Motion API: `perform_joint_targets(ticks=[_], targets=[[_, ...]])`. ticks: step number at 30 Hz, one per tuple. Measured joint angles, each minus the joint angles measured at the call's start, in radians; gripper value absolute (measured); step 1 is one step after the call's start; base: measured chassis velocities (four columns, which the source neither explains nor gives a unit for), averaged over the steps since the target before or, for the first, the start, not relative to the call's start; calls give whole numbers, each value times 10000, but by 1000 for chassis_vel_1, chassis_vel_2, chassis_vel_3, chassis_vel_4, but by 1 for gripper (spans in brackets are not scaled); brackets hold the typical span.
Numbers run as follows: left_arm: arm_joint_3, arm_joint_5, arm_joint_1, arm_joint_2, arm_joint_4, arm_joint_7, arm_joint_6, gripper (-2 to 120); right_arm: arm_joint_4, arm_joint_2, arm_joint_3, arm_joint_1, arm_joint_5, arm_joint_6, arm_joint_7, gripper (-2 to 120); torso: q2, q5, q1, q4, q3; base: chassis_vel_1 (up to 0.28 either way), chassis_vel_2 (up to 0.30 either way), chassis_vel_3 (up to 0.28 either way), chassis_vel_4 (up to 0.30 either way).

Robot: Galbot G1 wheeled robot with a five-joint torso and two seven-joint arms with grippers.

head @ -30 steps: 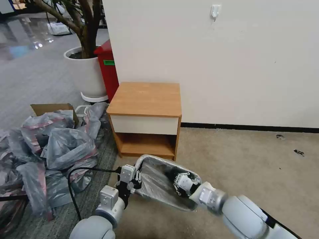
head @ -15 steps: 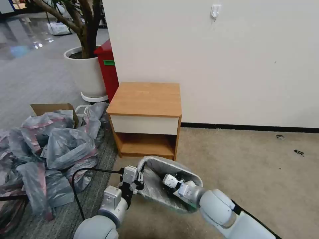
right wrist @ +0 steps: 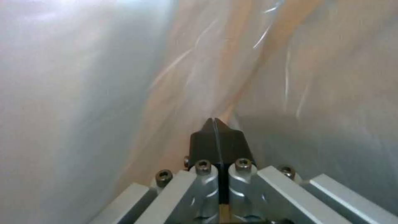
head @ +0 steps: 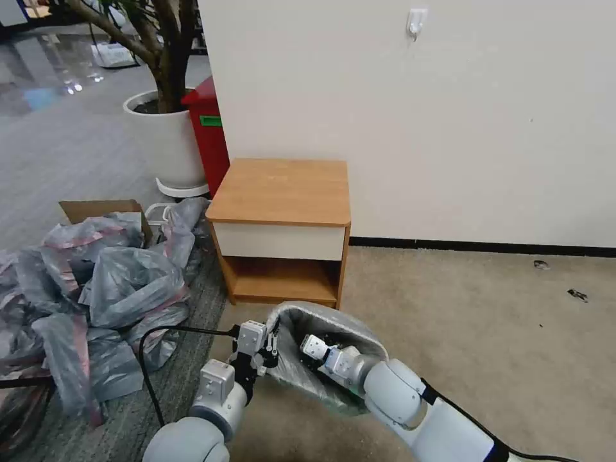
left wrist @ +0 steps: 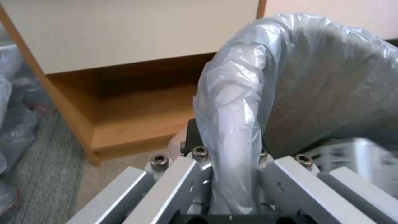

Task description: Pick up the garbage bag from the table and place it over the trash can.

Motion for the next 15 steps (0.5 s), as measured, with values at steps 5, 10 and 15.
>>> perform_joint_targets(ticks=[5,10,15], targets=[[-154,-976,-170,-93,-24,-535,683,3,1288,-640,334,-621,225,28,2,0,1,0,0,-2,0,0,0,0,0],[-425,-2260,-279,-112,-106,-1126,1410,3,2976,-1541,1548,-1723,748,436,16,0,1,-1,0,-3,0,0,0,0,0],[-643,-3628,-415,-99,-67,-1548,1839,3,4297,-2171,2541,-2763,1894,533,644,0,1,0,0,-2,-1,0,0,0,0]])
